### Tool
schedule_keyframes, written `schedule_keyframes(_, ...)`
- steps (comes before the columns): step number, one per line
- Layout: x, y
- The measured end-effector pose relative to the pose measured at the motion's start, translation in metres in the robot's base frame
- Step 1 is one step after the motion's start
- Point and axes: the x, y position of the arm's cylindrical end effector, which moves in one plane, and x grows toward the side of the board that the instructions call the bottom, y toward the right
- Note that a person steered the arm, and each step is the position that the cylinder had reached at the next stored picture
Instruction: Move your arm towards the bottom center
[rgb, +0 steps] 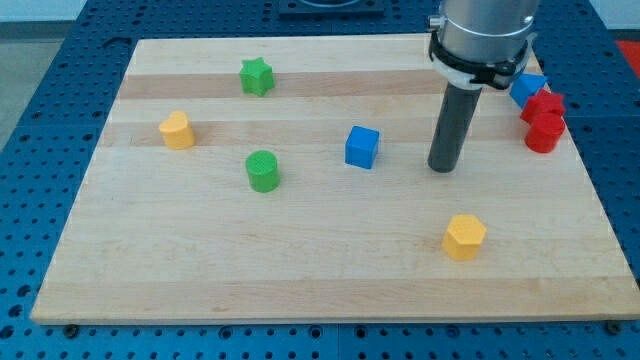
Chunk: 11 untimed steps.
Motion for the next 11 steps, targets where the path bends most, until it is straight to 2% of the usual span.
schedule_keyframes(3,0.023,0.0)
schedule_keyframes(6,0.034,-0.035)
schedule_keyframes(10,0.099,-0.071)
schedule_keyframes(11,0.101,-0.071)
